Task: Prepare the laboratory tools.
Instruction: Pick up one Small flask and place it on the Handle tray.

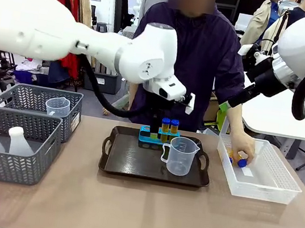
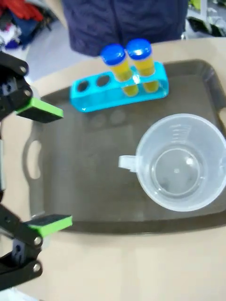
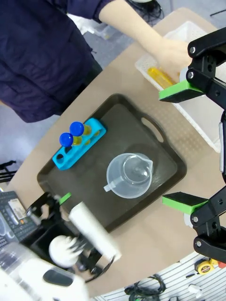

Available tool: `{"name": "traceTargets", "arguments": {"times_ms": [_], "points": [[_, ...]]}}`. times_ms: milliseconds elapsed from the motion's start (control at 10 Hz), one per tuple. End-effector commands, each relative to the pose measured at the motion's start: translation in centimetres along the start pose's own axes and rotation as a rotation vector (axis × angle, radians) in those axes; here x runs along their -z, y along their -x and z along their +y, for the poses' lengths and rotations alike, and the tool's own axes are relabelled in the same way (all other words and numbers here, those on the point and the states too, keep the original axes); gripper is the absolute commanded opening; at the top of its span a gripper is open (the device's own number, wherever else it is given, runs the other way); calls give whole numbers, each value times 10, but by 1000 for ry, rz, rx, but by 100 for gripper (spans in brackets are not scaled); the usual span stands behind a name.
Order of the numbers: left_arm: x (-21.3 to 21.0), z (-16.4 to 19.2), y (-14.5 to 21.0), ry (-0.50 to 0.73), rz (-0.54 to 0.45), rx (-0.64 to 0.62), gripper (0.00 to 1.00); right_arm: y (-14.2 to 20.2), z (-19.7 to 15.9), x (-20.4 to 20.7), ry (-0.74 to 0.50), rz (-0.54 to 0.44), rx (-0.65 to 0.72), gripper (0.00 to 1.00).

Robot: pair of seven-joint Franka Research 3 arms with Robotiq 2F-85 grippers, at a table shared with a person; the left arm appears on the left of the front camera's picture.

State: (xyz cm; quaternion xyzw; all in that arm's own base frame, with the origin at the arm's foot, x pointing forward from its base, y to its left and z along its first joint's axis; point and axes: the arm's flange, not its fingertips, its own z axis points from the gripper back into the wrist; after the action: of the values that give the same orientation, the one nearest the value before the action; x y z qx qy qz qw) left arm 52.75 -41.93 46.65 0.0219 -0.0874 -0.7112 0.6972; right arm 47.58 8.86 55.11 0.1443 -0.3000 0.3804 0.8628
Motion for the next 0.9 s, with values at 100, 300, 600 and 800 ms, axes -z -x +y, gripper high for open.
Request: {"name": "traceTargets", "arguments": {"times_ms": [100,300,600,800], "points": [[-41,-26,52,-34,18,-135,100,0,-1,-1,-5,-4,3,100],[-74,-32,73,-52,90,-348,100,0,-1,-1,-5,-4,3,100],[-106,-32,110,-64,80,-577,100,0,-1,-1,-5,-4,3,100],[-106,-23,98,-63,93,-513,100,0,-1,-1,-5,-4,3,100]]}}
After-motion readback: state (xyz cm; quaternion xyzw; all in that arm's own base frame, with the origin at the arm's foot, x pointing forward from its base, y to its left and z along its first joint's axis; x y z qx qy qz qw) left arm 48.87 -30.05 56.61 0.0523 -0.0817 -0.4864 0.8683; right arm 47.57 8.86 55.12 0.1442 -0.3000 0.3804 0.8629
